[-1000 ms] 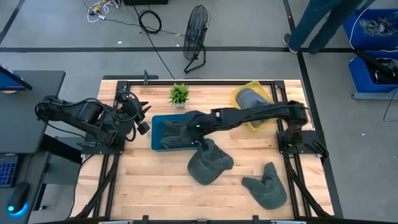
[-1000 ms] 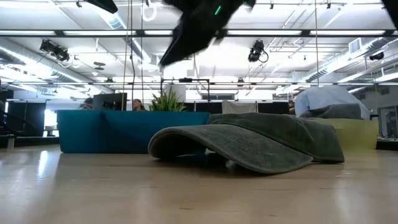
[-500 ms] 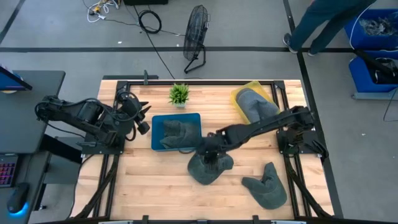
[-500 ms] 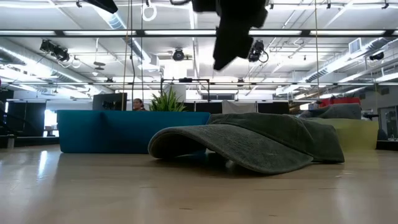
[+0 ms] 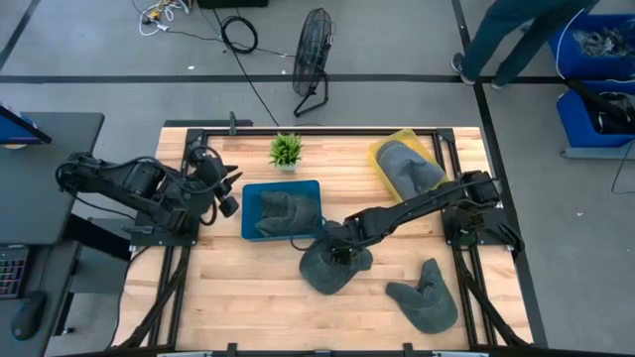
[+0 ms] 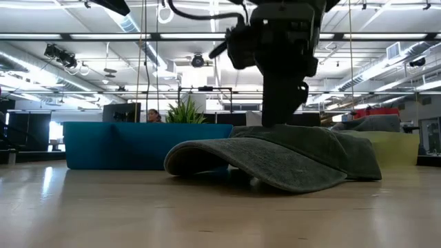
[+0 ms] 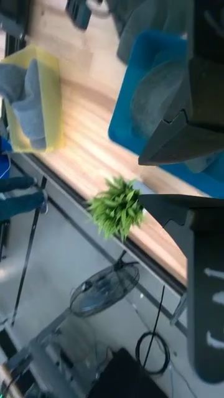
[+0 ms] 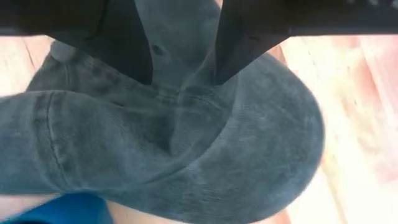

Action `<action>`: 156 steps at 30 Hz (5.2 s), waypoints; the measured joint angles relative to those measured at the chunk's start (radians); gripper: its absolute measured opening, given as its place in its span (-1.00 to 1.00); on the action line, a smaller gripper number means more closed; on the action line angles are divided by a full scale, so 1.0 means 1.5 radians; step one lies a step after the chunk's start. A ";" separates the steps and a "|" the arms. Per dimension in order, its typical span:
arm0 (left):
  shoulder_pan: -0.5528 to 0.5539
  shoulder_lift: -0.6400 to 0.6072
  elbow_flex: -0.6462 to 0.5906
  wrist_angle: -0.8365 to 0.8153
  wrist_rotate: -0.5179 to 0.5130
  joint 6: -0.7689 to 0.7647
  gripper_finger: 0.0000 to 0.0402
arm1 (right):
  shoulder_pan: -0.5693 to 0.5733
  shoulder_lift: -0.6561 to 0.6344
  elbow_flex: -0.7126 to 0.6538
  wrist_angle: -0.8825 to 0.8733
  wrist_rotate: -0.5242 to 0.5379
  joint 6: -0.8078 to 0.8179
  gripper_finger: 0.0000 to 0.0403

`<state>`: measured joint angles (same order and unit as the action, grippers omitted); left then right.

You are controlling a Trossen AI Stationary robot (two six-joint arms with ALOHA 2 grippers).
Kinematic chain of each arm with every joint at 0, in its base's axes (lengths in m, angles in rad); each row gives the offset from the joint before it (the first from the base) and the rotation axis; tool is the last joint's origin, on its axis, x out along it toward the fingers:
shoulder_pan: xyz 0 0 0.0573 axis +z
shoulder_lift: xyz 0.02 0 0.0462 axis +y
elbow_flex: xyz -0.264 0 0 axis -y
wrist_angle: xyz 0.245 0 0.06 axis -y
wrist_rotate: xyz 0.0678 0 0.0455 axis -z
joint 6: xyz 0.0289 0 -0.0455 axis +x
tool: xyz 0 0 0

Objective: Pick & Place hat
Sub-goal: Put the left cap into the blue bin, then put the black cap into the blue bin

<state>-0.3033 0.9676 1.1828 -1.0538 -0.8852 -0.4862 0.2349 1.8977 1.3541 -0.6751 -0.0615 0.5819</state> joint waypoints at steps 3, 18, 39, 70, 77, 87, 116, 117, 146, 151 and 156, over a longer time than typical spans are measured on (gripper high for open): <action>0.000 0.000 0.000 0.000 0.024 0.000 -0.57 | 0.000 0.000 -0.022 0.042 -0.002 0.006 -0.06; 0.000 0.000 0.000 0.005 0.027 0.076 -0.57 | -0.002 -0.003 -0.118 0.099 -0.028 -0.007 -0.67; 0.000 0.000 0.000 0.006 0.027 0.043 -0.57 | 0.007 -0.006 0.277 -0.420 0.349 -0.468 -0.98; 0.000 0.001 0.000 0.005 0.027 -0.017 -0.57 | -0.146 -0.005 0.004 0.394 0.235 -1.745 -0.96; 0.000 0.001 0.000 0.001 0.027 -0.005 -0.57 | -0.152 -0.004 0.005 0.435 0.182 -1.713 -0.96; 0.000 0.002 0.000 0.000 0.027 0.018 -0.57 | -0.160 0.046 0.005 0.329 0.118 -1.569 -0.96; 0.000 0.001 0.000 -0.001 0.027 0.016 -0.57 | -0.131 0.056 0.006 0.404 0.098 -1.234 -0.32; 0.000 0.001 0.000 -0.001 0.027 0.016 -0.57 | -0.125 0.054 0.006 0.401 0.118 -1.229 -0.32; 0.000 0.001 0.000 -0.010 0.027 -0.022 -0.57 | 0.136 -0.274 0.006 -0.148 -0.132 -0.149 -0.43; 0.000 0.001 0.000 -0.010 0.027 -0.023 -0.57 | 0.183 -0.255 0.006 -0.228 -0.086 -0.114 -0.43; 0.000 0.001 0.000 -0.010 0.027 -0.017 -0.57 | 0.213 -0.210 0.006 -0.284 -0.048 -0.053 -0.43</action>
<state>-0.3032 0.9691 1.1824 -1.0683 -0.8445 -0.5113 0.5551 1.5822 1.3636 -1.1013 -0.1330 0.5026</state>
